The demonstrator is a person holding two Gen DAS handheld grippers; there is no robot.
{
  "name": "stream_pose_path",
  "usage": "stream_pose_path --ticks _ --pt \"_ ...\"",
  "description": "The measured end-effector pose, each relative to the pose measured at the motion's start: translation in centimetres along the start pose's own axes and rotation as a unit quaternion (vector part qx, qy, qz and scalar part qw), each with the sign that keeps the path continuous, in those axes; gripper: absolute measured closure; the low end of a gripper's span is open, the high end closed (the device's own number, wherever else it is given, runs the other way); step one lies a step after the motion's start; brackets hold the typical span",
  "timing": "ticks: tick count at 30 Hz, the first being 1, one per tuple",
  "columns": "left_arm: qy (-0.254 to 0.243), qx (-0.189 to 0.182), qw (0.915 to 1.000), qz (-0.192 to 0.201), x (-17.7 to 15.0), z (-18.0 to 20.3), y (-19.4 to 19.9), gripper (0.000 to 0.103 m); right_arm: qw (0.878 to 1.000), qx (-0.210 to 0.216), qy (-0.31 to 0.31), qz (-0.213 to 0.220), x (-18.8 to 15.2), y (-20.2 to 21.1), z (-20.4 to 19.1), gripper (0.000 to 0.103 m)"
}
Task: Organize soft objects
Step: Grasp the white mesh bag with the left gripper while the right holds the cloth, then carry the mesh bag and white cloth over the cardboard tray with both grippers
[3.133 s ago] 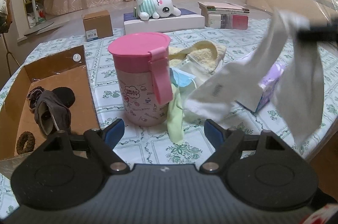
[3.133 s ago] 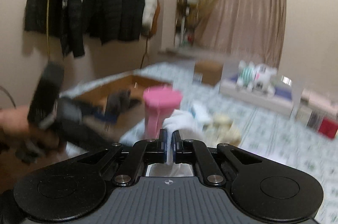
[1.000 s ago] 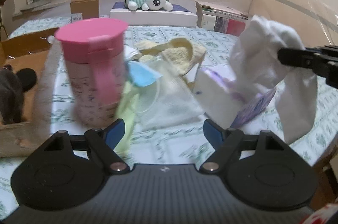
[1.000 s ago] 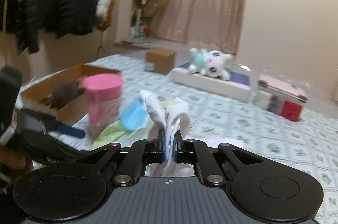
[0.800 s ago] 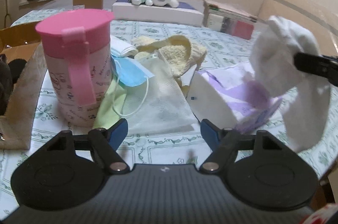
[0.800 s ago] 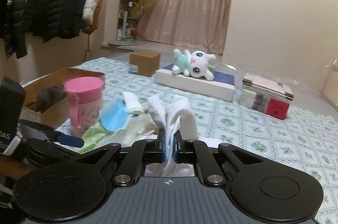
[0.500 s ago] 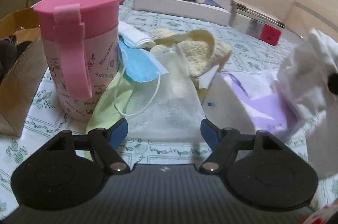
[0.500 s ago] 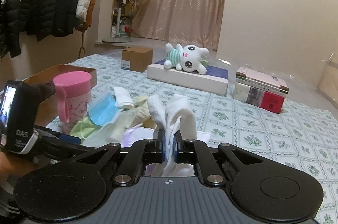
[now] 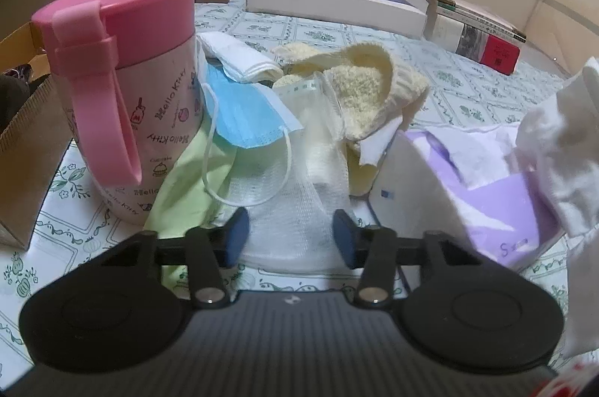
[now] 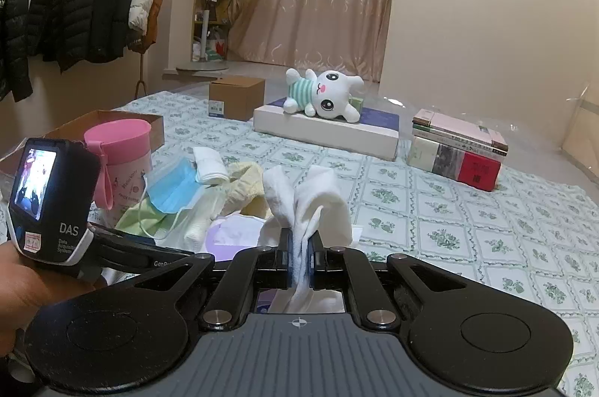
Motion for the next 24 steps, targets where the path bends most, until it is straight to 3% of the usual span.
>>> stream_pose_path --ticks 3,6,12,18,22,24 --pt "-0.006 -0.008 0.9999 -0.002 0.0 0.0 0.2 0.086 1.000 0.000 0.001 0.001 0.1 0.0 -0.1 0.096" --pt "-0.013 -0.018 0.9997 -0.007 -0.1 -0.1 0.7 0.097 1.000 0.001 0.002 0.002 0.2 0.2 -0.2 0.096" --pt "-0.037 -0.050 0.9980 -0.010 -1.1 -0.6 3.1 0.103 1.000 0.004 0.005 0.006 0.3 1.0 -0.9 0.096" --pt "-0.088 -0.083 0.9920 -0.038 -4.1 -2.1 6.4 0.103 1.000 0.011 0.008 0.005 0.0 1.6 -2.1 0.096" --pt "-0.115 -0.082 0.9892 -0.039 -5.3 -2.8 8.0 0.094 1.000 0.013 0.008 0.003 -0.2 1.6 -2.7 0.096" --pt "-0.126 -0.075 0.9889 -0.029 -5.3 -2.7 8.4 0.065 1.000 0.014 0.007 0.003 -0.2 1.7 -3.0 0.096"
Point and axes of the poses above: each gripper's, at about its wrist camera, not at the fingertips, and y roughly against the way its jaws point, z to its right, x to its top, the point moved 4 cm from there along -y, roughly the way its jaws point, and after that the axes turned 12 degrees about -y, right-handed, at the moved point
